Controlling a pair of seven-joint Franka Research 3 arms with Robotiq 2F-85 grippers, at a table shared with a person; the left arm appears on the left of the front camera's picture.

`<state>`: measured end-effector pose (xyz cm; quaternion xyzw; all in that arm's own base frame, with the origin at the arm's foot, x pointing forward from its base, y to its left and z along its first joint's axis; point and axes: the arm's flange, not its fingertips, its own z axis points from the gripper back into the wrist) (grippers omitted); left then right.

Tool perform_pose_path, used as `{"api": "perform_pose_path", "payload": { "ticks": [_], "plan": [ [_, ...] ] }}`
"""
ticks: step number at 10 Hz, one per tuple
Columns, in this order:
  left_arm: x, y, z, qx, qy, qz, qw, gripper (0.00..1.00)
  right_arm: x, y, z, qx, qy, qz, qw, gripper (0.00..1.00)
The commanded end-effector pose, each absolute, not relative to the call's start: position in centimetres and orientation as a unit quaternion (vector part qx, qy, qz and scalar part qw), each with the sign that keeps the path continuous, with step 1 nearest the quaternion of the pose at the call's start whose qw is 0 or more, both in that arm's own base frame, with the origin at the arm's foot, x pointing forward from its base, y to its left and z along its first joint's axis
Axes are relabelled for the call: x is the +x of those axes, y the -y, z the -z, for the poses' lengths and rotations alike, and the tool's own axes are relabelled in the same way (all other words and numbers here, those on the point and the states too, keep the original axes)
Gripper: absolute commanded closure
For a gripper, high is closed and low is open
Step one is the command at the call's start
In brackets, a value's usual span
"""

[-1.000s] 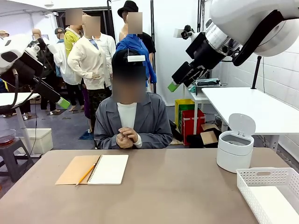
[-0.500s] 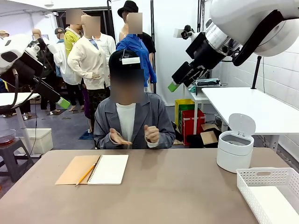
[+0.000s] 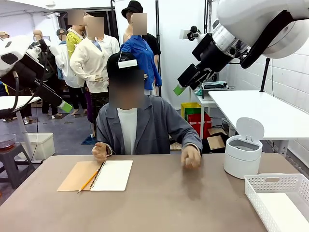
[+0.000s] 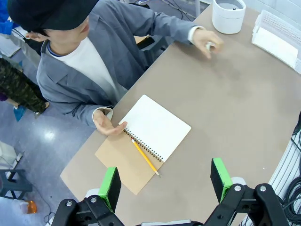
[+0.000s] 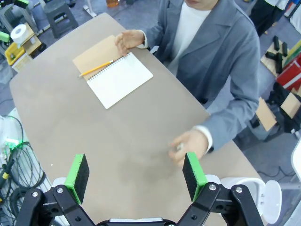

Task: Sort the paper based on its condition.
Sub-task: If a person hands you a paper, place it in the Organizing basket , and if it's crumpled, put it in the Trash can.

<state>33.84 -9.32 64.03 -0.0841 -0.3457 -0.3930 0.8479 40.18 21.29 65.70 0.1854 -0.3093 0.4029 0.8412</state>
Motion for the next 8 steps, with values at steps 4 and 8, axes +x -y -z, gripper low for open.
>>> {"api": "perform_pose_path", "payload": {
  "ticks": [4,8],
  "plan": [
    [33.78,9.3,-64.05,-0.089,0.343,0.392,0.849,0.0,40.21,-21.34,-65.67,0.182,0.311,-0.401,0.842,0.0],
    [33.78,9.3,-64.05,-0.089,0.343,0.392,0.849,0.0,40.21,-21.34,-65.67,0.182,0.311,-0.401,0.842,0.0]
  ]
}}
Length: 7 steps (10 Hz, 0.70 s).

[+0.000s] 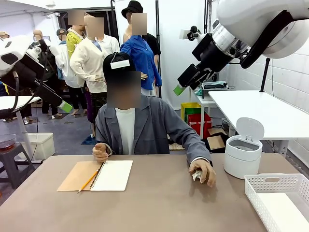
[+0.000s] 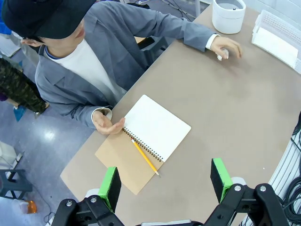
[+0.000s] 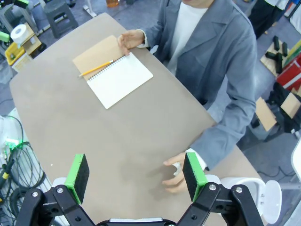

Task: Sort the paper based on its condition.
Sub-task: If a person hands you a paper, place it in the Organizing basket , and if it's crumpled, put it in the Trash can.

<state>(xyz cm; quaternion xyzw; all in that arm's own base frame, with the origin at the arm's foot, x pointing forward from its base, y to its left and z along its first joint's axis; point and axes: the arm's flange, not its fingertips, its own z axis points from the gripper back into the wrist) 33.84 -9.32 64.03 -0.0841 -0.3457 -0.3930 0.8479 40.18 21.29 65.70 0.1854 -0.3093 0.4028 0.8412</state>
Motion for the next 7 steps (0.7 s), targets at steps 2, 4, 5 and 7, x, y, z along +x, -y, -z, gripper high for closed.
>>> {"api": "perform_pose_path", "payload": {
  "ticks": [2,4,5,7],
  "plan": [
    [33.78,9.3,-64.05,-0.089,0.343,0.392,0.849,0.0,40.21,-21.34,-65.67,0.182,0.311,-0.401,0.842,0.0],
    [33.78,9.3,-64.05,-0.089,0.343,0.392,0.849,0.0,40.21,-21.34,-65.67,0.182,0.311,-0.401,0.842,0.0],
    [33.78,9.3,-64.05,-0.089,0.343,0.392,0.849,0.0,40.21,-21.34,-65.67,0.182,0.311,-0.401,0.842,0.0],
    [33.78,9.3,-64.05,-0.089,0.343,0.392,0.849,0.0,40.21,-21.34,-65.67,0.182,0.311,-0.401,0.842,0.0]
  ]
}}
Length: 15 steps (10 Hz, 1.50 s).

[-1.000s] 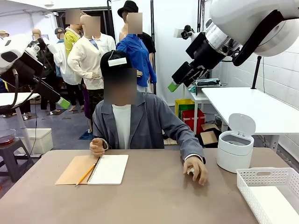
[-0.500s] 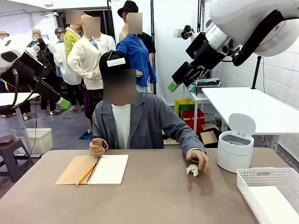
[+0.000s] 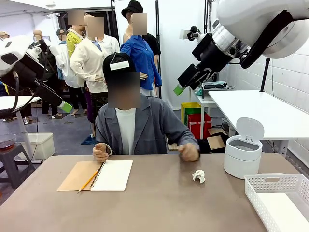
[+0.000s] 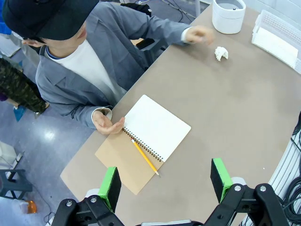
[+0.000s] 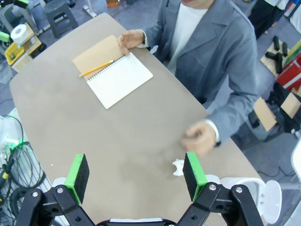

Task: Sort the paper based on its condition.
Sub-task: If a person hands you a paper, place it in the Organizing basket , and if it's crumpled, put it in the Trash can.

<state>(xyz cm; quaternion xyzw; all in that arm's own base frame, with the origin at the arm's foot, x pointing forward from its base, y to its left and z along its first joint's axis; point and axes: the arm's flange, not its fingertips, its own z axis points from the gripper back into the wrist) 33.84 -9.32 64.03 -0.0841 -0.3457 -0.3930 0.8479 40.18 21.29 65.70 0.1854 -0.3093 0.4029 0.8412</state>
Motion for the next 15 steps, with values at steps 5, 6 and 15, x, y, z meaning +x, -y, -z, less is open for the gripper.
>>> {"api": "perform_pose_path", "payload": {
  "ticks": [5,6,15],
  "plan": [
    [33.8,9.3,-64.1,-0.089,0.343,0.392,0.849,0.0,40.2,-21.3,-65.7,0.182,0.311,-0.401,0.842,0.0],
    [33.8,9.3,-64.1,-0.089,0.343,0.392,0.849,0.0,40.2,-21.3,-65.7,0.182,0.311,-0.401,0.842,0.0],
    [33.8,9.3,-64.1,-0.089,0.343,0.392,0.849,0.0,41.4,-21.3,-59.0,0.129,0.151,-0.402,0.894,0.0]
  ]
}}
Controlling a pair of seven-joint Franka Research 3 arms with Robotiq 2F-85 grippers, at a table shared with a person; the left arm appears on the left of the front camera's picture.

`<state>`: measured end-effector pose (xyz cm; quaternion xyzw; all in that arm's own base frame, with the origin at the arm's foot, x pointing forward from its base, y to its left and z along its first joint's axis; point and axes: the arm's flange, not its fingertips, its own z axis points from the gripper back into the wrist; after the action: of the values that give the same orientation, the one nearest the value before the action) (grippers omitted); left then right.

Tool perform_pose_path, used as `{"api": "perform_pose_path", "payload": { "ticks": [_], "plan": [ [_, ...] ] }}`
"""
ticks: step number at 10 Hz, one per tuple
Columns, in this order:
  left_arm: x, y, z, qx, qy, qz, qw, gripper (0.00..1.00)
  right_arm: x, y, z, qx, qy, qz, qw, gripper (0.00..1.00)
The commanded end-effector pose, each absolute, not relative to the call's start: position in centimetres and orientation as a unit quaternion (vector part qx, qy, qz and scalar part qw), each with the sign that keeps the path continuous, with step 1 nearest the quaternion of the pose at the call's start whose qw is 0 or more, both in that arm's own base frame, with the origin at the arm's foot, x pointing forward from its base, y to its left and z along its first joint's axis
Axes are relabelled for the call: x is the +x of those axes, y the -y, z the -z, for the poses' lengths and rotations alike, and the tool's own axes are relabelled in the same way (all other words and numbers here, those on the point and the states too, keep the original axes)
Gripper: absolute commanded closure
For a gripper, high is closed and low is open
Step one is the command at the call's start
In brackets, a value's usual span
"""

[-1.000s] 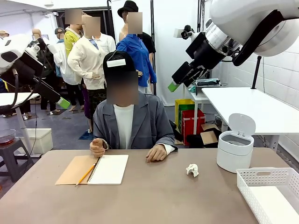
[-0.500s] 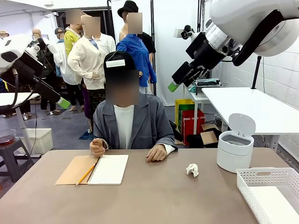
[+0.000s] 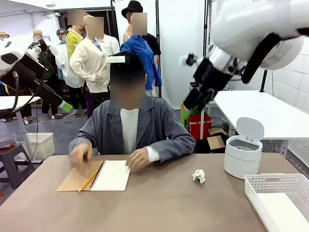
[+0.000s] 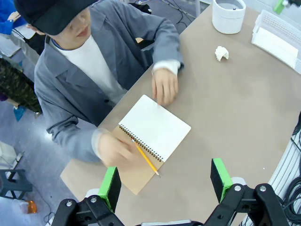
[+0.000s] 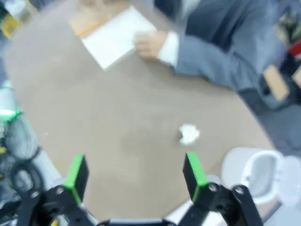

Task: Sort the paper based on its condition.
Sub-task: If a person hands you a paper, place it in the Organizing basket , and if it's crumpled, put it in the Trash can.

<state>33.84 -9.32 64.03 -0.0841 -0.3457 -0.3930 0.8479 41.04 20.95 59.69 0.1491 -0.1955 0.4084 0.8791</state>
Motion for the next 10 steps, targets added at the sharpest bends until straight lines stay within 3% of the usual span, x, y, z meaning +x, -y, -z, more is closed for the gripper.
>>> {"api": "perform_pose_path", "payload": {
  "ticks": [1,8,10],
  "plan": [
    [33.8,9.3,-64.1,-0.089,0.343,0.392,0.849,0.0,41.8,-21.0,-57.5,0.112,0.116,-0.408,0.899,0.0],
    [33.8,9.3,-64.1,-0.089,0.343,0.392,0.849,0.0,44.2,-23.9,-44.7,-0.005,-0.015,-0.353,0.935,0.0],
    [33.8,9.3,-64.1,-0.089,0.343,0.392,0.849,0.0,44.6,-23.6,-42.1,-0.034,-0.004,-0.346,0.938,0.0]
  ]
}}
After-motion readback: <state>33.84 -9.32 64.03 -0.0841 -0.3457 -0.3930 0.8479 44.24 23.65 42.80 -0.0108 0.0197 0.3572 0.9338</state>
